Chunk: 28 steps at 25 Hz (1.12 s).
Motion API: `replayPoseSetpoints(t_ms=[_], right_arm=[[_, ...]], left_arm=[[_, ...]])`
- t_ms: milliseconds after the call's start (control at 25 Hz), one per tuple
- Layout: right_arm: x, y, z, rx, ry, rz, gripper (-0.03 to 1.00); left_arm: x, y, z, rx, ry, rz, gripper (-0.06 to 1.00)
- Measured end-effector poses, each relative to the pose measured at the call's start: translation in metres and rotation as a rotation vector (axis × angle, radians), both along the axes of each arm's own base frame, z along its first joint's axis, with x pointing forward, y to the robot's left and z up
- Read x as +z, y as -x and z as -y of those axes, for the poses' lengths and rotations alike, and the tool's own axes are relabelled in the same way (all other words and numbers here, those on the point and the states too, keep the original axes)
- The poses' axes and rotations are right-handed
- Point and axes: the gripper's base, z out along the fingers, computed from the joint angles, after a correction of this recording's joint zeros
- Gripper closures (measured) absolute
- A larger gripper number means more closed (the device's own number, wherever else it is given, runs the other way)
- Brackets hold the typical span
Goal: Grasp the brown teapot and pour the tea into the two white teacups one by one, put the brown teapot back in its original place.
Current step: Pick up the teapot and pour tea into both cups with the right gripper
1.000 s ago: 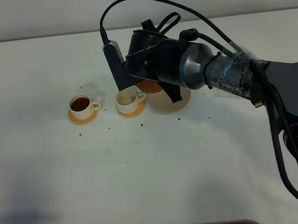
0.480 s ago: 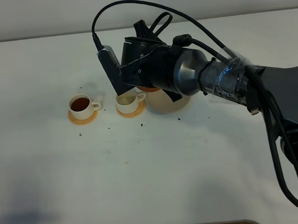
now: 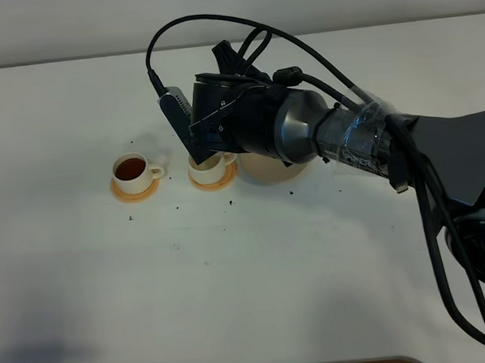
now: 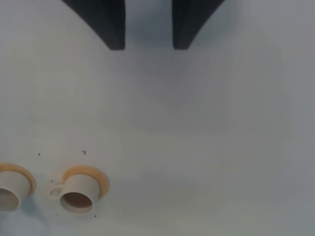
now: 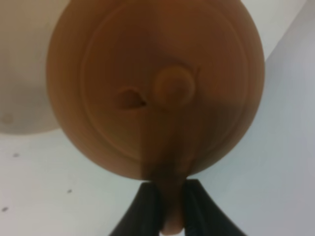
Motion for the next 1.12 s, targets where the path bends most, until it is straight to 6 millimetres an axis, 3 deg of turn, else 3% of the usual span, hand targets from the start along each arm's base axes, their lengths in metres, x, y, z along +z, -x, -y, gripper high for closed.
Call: replayPoseSetpoints(t_ms=[1120], right_arm=[[-0.0027,0.0074,-0.0095,0.111,0.133,0.107,0.83]], left_arm=[[0.0000,0.0000,0.0000,0.000,0.000,0.000,0.67]])
